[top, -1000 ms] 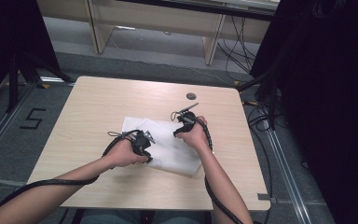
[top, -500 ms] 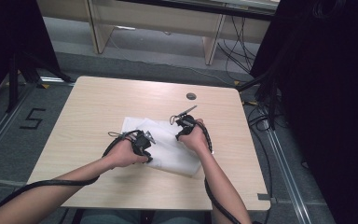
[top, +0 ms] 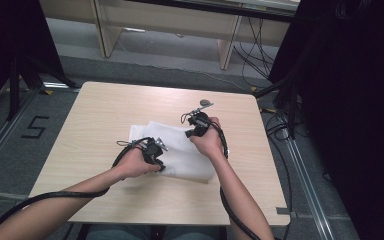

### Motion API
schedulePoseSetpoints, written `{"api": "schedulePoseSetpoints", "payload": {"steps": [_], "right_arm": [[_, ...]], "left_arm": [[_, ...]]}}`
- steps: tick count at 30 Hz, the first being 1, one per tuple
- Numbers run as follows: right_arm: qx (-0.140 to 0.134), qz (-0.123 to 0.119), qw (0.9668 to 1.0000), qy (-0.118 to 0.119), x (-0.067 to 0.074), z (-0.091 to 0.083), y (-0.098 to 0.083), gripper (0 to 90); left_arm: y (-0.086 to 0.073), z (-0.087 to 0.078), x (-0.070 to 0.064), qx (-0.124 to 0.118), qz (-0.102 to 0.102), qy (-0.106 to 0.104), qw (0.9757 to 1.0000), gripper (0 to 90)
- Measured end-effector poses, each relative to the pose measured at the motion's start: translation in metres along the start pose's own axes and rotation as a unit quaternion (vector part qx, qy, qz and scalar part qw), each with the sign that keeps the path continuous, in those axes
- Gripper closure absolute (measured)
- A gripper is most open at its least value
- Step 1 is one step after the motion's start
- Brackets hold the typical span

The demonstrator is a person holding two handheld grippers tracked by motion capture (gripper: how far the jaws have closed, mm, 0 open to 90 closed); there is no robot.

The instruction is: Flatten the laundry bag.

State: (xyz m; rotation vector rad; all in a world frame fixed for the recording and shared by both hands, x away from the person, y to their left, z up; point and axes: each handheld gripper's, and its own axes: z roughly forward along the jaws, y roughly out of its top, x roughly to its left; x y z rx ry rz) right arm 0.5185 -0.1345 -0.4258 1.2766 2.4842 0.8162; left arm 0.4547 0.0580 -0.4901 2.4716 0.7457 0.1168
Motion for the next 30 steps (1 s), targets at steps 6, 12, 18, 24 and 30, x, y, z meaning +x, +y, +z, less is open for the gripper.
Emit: {"api": "schedulePoseSetpoints", "payload": {"steps": [6, 12, 18, 24, 30], "right_arm": [[-0.026, -0.020, 0.9995, 0.001, 0.007, -0.007, 0.005, 90.0], [-0.028, -0.020, 0.9994, 0.004, 0.011, -0.012, 0.008, 90.0], [-0.036, -0.027, 0.9989, 0.011, 0.016, -0.014, 0.009, 90.0], [-0.056, -0.039, 0.9973, 0.028, 0.027, -0.027, 0.011, 90.0], [-0.065, -0.042, 0.9964, 0.036, 0.036, -0.035, 0.014, 90.0]], "left_arm": [[0.002, -0.009, -0.001, -0.008, 0.011, 0.009, 0.9999, 75.7], [0.000, -0.011, -0.021, -0.009, 0.032, -0.021, 0.9992, 79.7], [-0.002, 0.002, -0.020, -0.004, 0.016, -0.024, 0.9996, 80.9], [-0.002, 0.004, -0.013, -0.003, 0.013, -0.011, 0.9999, 81.5], [0.004, 0.006, -0.004, -0.005, 0.008, 0.010, 0.9999, 81.0]]}}
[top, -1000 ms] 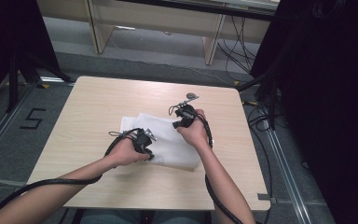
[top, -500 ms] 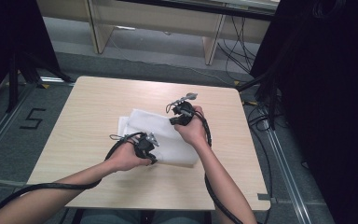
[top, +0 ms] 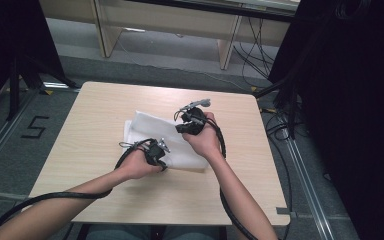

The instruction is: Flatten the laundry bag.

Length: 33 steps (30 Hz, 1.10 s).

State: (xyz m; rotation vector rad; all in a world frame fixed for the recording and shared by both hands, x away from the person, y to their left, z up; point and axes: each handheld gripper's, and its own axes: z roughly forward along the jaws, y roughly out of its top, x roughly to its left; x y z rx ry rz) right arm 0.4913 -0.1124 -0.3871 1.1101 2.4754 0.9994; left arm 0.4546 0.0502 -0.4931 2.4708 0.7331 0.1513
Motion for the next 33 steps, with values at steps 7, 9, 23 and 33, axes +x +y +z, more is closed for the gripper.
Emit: {"api": "schedulePoseSetpoints", "payload": {"steps": [7, 9, 23, 33], "right_arm": [[-0.005, -0.009, 0.9999, 0.004, 0.005, -0.004, 0.001, 90.0], [-0.005, -0.011, 0.9999, 0.005, 0.007, -0.005, 0.000, 90.0], [-0.011, -0.040, 0.9992, -0.003, 0.023, -0.010, -0.015, 90.0], [0.003, -0.047, 0.9988, 0.007, 0.032, -0.014, -0.024, 90.0]], "left_arm": [[0.002, 0.000, 0.009, 0.004, -0.003, 0.009, 0.9999, 80.7], [0.002, -0.003, 0.009, 0.004, -0.001, 0.014, 0.9999, 80.3], [-0.056, -0.071, 0.033, -0.021, -0.024, 0.029, 0.9991, 79.0], [-0.107, -0.089, 0.054, -0.052, -0.096, 0.051, 0.9928, 78.5]]}}
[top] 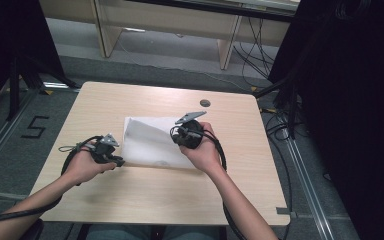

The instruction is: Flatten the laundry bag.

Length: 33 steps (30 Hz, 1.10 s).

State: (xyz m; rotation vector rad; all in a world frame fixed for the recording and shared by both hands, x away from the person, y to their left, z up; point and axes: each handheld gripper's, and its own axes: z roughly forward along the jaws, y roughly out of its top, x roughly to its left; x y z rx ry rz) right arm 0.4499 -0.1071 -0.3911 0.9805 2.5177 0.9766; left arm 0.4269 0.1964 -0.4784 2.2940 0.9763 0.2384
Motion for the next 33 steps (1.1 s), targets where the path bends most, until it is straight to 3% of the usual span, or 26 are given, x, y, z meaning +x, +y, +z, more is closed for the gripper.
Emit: {"api": "schedulePoseSetpoints", "payload": {"steps": [3, 9, 11, 18, 20, 22, 24, 26, 27, 28, 33], "right_arm": [[-0.013, -0.012, 0.9998, 0.001, 0.003, 0.000, -0.003, 89.9], [-0.010, -0.028, 0.9995, 0.011, 0.007, -0.002, -0.010, 89.8], [-0.006, -0.031, 0.9994, 0.016, 0.009, -0.002, -0.012, 89.8], [-0.013, -0.029, 0.9993, 0.018, 0.014, -0.004, -0.020, 89.8], [-0.007, -0.043, 0.9989, 0.016, 0.016, -0.006, -0.025, 89.8], [-0.001, -0.032, 0.9992, 0.026, 0.019, -0.006, -0.029, 89.8], [-0.012, -0.036, 0.9991, 0.019, 0.021, -0.003, -0.033, 89.8], [0.000, -0.035, 0.9990, 0.027, 0.020, -0.005, -0.033, 89.8], [-0.011, -0.035, 0.9991, 0.020, 0.022, -0.004, -0.034, 89.8], [0.000, -0.037, 0.9989, 0.028, 0.022, -0.004, -0.035, 89.8], [-0.003, -0.035, 0.9990, 0.027, 0.027, -0.004, -0.042, 89.7]], "left_arm": [[-0.004, -0.008, 0.005, -0.011, -0.018, 0.001, 0.9998, 77.9], [-0.014, -0.023, 0.012, -0.018, -0.025, 0.021, 0.9993, 77.0], [-0.019, -0.023, 0.011, -0.020, -0.034, 0.021, 0.9990, 76.8], [-0.024, -0.021, 0.012, -0.011, -0.031, 0.028, 0.9991, 75.8], [-0.023, -0.021, 0.013, -0.009, -0.035, 0.026, 0.9990, 75.4], [-0.023, -0.020, 0.013, -0.018, -0.035, 0.031, 0.9987, 73.3], [-0.023, -0.019, 0.013, -0.019, -0.035, 0.034, 0.9986, 72.1], [-0.023, -0.019, 0.013, -0.019, -0.036, 0.033, 0.9986, 72.1], [-0.023, -0.019, 0.014, -0.019, -0.036, 0.033, 0.9986, 72.2], [-0.023, -0.018, 0.014, -0.020, -0.037, 0.031, 0.9986, 72.3], [-0.024, -0.019, 0.016, -0.023, -0.039, 0.034, 0.9984, 72.2]]}}
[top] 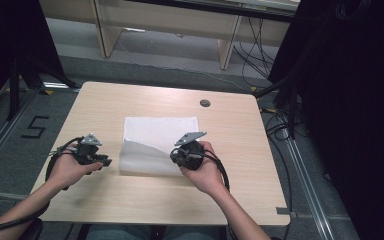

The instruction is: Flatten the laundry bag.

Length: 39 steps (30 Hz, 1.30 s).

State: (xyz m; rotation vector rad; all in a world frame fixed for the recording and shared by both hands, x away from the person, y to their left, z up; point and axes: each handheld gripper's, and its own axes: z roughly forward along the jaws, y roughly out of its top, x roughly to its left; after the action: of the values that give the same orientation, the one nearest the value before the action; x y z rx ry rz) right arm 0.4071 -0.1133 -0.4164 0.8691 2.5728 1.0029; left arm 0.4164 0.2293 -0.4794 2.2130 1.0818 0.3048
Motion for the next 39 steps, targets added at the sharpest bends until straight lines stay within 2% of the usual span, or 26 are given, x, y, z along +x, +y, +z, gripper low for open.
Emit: {"api": "schedulePoseSetpoints", "payload": {"steps": [7, 9, 10, 14, 17, 19, 20, 22, 24, 27, 29, 30, 32, 33, 34, 36, 37, 38, 39], "right_arm": [[0.000, 0.001, 1.0000, 0.007, 0.004, 0.001, -0.006, 89.8], [0.013, 0.010, 0.9998, 0.012, 0.006, -0.001, -0.007, 89.9], [0.001, 0.004, 0.9999, 0.012, 0.007, 0.002, -0.008, 89.9], [0.014, 0.005, 0.9998, 0.016, 0.009, 0.000, -0.010, 89.9], [0.008, 0.014, 0.9997, 0.021, 0.013, 0.001, -0.012, 90.0], [0.015, 0.005, 0.9996, 0.022, 0.012, 0.000, -0.012, 90.0], [0.020, 0.015, 0.9995, 0.020, 0.014, -0.002, -0.012, 90.0], [0.021, 0.019, 0.9994, 0.019, 0.015, -0.002, -0.012, 90.0], [0.012, 0.013, 0.9996, 0.021, 0.015, -0.001, -0.014, 90.0], [0.018, 0.009, 0.9995, 0.025, 0.016, -0.002, -0.014, 90.0], [0.023, 0.014, 0.9993, 0.027, 0.020, -0.004, -0.015, 90.0], [0.029, 0.024, 0.9991, 0.020, 0.022, -0.005, -0.015, 90.0], [0.022, 0.029, 0.9991, 0.022, 0.025, -0.004, -0.016, 89.9], [0.022, 0.029, 0.9991, 0.022, 0.025, -0.004, -0.016, 89.9], [0.029, 0.020, 0.9988, 0.032, 0.025, -0.005, -0.015, 90.0], [0.023, 0.018, 0.9991, 0.032, 0.026, -0.003, -0.017, 89.9], [0.040, 0.045, 0.9976, 0.034, 0.030, -0.006, -0.017, 90.0], [0.040, 0.045, 0.9976, 0.034, 0.030, -0.006, -0.017, 90.0], [0.031, 0.015, 0.9988, 0.034, 0.028, -0.004, -0.018, 90.0]], "left_arm": [[0.001, 0.000, 0.000, 0.000, 0.002, -0.003, 1.0000, 71.4], [0.001, 0.001, -0.001, -0.008, 0.002, -0.005, 1.0000, 71.2], [0.002, 0.000, -0.001, -0.015, 0.005, 0.003, 0.9999, 71.2], [0.002, 0.000, 0.000, -0.017, 0.001, 0.001, 0.9999, 71.1], [0.002, 0.000, 0.000, -0.018, 0.003, 0.004, 0.9998, 71.0], [0.002, 0.000, 0.000, -0.016, 0.004, 0.002, 0.9999, 70.9], [0.002, 0.001, -0.001, -0.017, 0.004, 0.004, 0.9998, 70.9], [0.002, 0.001, -0.002, -0.018, 0.004, 0.007, 0.9998, 71.0], [0.002, 0.001, -0.002, -0.018, 0.009, 0.008, 0.9998, 71.0], [0.002, 0.001, -0.002, -0.019, 0.009, 0.008, 0.9998, 70.9], [0.002, 0.001, -0.002, -0.019, 0.009, 0.009, 0.9997, 70.9], [0.002, 0.000, -0.002, -0.020, 0.008, 0.009, 0.9997, 70.9], [0.002, 0.000, -0.002, -0.020, 0.009, 0.008, 0.9997, 70.9], [0.003, 0.000, -0.002, -0.020, 0.009, 0.006, 0.9997, 70.9], [0.003, 0.001, -0.003, -0.021, 0.008, 0.006, 0.9997, 70.9], [0.003, 0.000, -0.003, -0.022, 0.009, 0.006, 0.9997, 70.9], [0.003, 0.000, -0.003, -0.022, 0.010, 0.005, 0.9997, 70.9], [0.003, 0.000, -0.003, -0.022, 0.010, 0.005, 0.9997, 70.9], [0.003, 0.000, -0.003, -0.022, 0.010, 0.006, 0.9997, 70.9]]}}
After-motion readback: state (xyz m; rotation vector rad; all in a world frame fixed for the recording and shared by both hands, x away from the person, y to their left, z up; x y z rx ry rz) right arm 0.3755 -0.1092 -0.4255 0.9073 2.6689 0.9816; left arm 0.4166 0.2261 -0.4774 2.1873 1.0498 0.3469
